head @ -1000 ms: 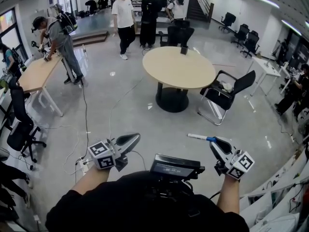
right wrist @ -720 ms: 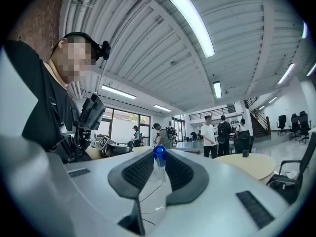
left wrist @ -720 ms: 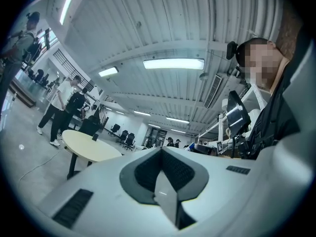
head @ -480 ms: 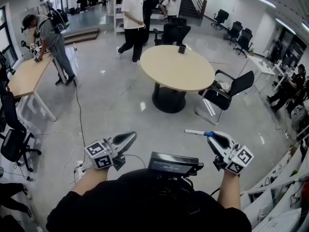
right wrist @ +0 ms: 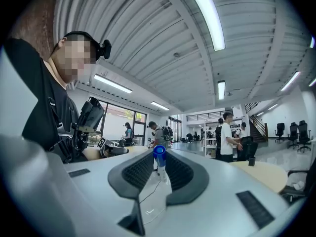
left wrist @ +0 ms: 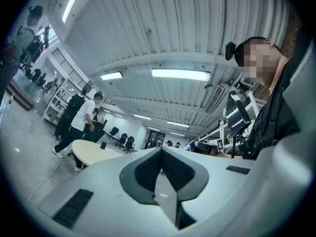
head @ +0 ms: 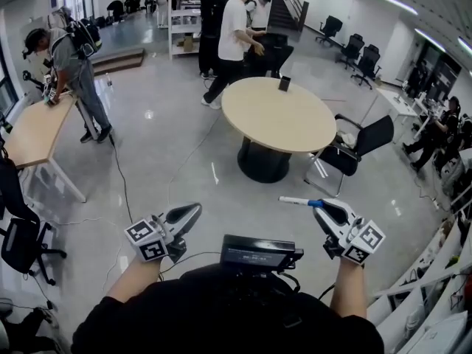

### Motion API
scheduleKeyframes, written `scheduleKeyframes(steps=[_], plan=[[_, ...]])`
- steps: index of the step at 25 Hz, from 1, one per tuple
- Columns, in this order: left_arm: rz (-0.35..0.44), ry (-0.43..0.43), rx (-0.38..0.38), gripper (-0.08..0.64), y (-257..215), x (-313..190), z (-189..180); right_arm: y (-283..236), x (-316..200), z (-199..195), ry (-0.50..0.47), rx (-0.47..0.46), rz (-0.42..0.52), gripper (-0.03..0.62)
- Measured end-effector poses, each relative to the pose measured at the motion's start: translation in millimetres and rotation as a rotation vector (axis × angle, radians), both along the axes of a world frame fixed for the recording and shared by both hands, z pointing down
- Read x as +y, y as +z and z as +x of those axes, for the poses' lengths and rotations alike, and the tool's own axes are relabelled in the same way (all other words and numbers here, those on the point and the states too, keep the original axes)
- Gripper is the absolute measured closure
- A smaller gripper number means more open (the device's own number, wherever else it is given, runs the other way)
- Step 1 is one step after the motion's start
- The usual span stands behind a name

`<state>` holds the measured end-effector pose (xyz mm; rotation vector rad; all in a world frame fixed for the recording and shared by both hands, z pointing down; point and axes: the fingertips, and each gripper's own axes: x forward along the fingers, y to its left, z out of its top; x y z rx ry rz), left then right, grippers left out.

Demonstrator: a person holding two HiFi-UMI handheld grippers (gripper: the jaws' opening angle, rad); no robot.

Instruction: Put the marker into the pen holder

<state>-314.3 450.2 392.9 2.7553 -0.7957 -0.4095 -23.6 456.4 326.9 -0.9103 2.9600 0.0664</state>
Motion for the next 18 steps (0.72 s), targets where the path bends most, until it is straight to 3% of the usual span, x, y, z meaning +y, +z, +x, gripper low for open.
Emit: scheduleKeyframes(steps=[8,18], plan=[[-0.055,-0.022,0.03,0.563,25,-28,-39,9,-32,-36,-0.009,0.025,-0.028,0.514],[-0.052,-0.06,-0.017,0.563,23,-79,-12,18,-102,-12,-0.065,-0.008,-0.025,0.514]])
